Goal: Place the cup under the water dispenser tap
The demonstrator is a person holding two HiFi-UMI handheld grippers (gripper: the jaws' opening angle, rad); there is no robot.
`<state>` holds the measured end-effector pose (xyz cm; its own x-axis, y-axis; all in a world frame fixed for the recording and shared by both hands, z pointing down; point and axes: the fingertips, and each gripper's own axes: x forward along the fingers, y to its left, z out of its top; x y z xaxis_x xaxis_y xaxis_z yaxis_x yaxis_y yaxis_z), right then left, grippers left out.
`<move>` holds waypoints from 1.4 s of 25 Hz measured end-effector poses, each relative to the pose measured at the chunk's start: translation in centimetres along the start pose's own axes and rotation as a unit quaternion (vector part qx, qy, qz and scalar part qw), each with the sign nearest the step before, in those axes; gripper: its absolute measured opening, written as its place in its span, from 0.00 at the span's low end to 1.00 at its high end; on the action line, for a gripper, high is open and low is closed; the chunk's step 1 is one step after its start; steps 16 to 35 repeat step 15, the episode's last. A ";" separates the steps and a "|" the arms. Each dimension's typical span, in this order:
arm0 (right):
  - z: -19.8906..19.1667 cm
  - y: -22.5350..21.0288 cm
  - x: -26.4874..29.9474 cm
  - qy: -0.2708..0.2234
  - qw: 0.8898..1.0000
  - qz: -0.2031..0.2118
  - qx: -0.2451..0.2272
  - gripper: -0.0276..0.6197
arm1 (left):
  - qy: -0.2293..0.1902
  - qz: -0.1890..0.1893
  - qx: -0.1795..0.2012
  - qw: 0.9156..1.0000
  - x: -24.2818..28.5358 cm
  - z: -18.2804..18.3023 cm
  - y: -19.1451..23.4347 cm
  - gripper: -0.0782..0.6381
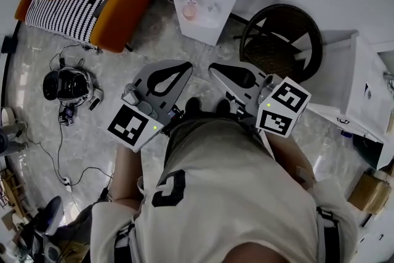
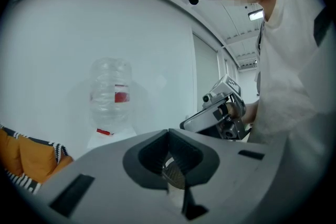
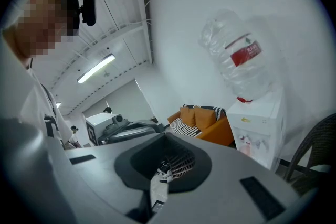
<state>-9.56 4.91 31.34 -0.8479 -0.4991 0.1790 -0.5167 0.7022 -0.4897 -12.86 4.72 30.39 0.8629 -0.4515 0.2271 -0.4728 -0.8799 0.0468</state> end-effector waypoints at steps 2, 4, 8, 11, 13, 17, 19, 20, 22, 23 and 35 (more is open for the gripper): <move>-0.1 0.1 0.1 0.003 1.000 0.003 -0.001 0.09 | 0.001 0.003 0.001 1.000 0.1 -0.1 0.0 0.19; -0.1 0.2 0.4 0.005 1.000 0.006 -0.001 0.09 | 0.001 0.004 0.000 1.000 0.0 -0.1 0.1 0.19; 0.1 0.2 1.1 0.004 1.000 0.006 -0.004 0.09 | -0.005 0.016 -0.012 1.000 -0.5 0.0 1.2 0.19; 0.4 0.5 1.4 0.001 1.000 0.008 -0.011 0.09 | -0.012 0.028 -0.025 0.999 -1.2 0.2 2.4 0.19; 0.6 0.6 1.6 0.001 1.000 0.012 -0.015 0.09 | -0.008 0.028 -0.017 0.999 -1.3 0.2 2.9 0.19; 0.8 0.7 1.8 0.001 1.000 0.015 -0.020 0.09 | -0.002 0.030 -0.004 1.000 -1.3 0.2 3.3 0.19; 0.8 0.7 1.8 0.001 1.000 0.015 -0.020 0.09 | -0.002 0.030 -0.004 1.000 -1.3 0.2 3.3 0.19; 0.8 0.7 1.8 0.001 1.000 0.015 -0.020 0.09 | -0.002 0.030 -0.004 1.000 -1.3 0.2 3.3 0.19; 0.8 0.7 1.8 0.001 1.000 0.015 -0.020 0.09 | -0.002 0.030 -0.004 1.000 -1.3 0.2 3.3 0.19; 0.8 0.7 1.8 0.001 1.000 0.015 -0.020 0.09 | -0.002 0.030 -0.004 1.000 -1.3 0.2 3.3 0.19; 0.8 0.7 1.8 0.001 1.000 0.015 -0.020 0.09 | -0.002 0.030 -0.004 1.000 -1.3 0.2 3.3 0.19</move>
